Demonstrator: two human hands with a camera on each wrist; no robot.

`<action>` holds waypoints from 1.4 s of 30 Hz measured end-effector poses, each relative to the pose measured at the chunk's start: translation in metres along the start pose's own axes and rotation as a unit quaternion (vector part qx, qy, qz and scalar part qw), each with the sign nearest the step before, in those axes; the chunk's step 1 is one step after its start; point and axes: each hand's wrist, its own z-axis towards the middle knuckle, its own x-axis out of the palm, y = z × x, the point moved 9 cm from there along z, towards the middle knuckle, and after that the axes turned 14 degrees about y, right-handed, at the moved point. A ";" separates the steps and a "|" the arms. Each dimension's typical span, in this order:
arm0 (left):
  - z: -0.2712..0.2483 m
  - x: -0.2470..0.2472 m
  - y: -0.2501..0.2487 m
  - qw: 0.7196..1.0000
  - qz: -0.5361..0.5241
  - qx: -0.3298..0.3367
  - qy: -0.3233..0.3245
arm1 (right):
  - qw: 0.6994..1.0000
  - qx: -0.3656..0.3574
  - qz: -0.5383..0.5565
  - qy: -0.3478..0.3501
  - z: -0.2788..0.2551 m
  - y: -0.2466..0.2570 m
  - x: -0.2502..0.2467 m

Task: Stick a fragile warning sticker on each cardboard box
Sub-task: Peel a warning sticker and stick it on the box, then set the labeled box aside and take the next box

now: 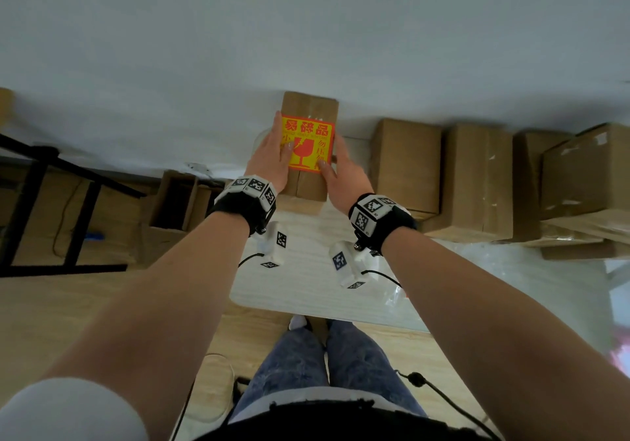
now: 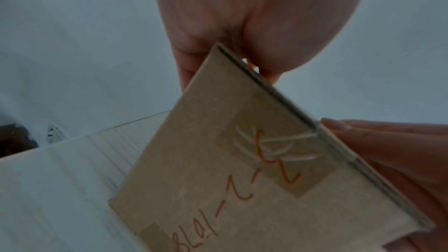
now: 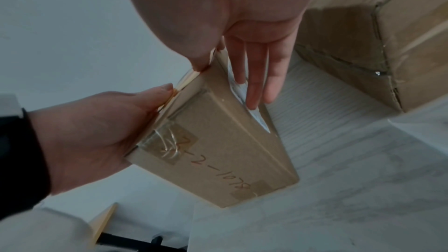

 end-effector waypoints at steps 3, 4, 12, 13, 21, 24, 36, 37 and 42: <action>-0.008 -0.004 0.002 0.999 0.004 -0.026 -0.041 | 0.999 0.006 -0.021 -0.025 -0.007 0.000 -0.007; -0.013 -0.006 0.001 0.998 0.015 -0.035 -0.055 | 0.999 0.007 -0.027 -0.036 -0.011 0.001 -0.011; -0.058 -0.017 -0.074 0.986 0.045 0.049 -0.152 | 0.985 -0.020 0.038 -0.169 -0.066 -0.006 -0.059; -0.063 -0.016 -0.086 0.985 0.022 0.069 -0.156 | 0.979 -0.018 0.061 -0.192 -0.078 -0.011 -0.068; -0.059 0.036 -0.133 0.974 -0.192 0.098 -0.073 | 0.951 0.034 0.158 -0.264 -0.148 -0.068 -0.110; -0.042 0.069 -0.130 0.975 -0.218 0.047 -0.001 | 0.960 0.038 0.199 -0.195 -0.141 -0.086 -0.101; -0.001 0.165 -0.095 0.963 -0.185 -0.108 0.162 | 0.969 0.118 0.216 -0.008 -0.090 -0.141 -0.075; 0.002 0.169 -0.092 0.962 -0.188 -0.111 0.161 | 0.966 0.123 0.226 -0.011 -0.088 -0.147 -0.075; 0.014 0.176 -0.085 0.962 -0.206 -0.115 0.136 | 0.979 0.128 0.157 -0.032 -0.084 -0.160 -0.079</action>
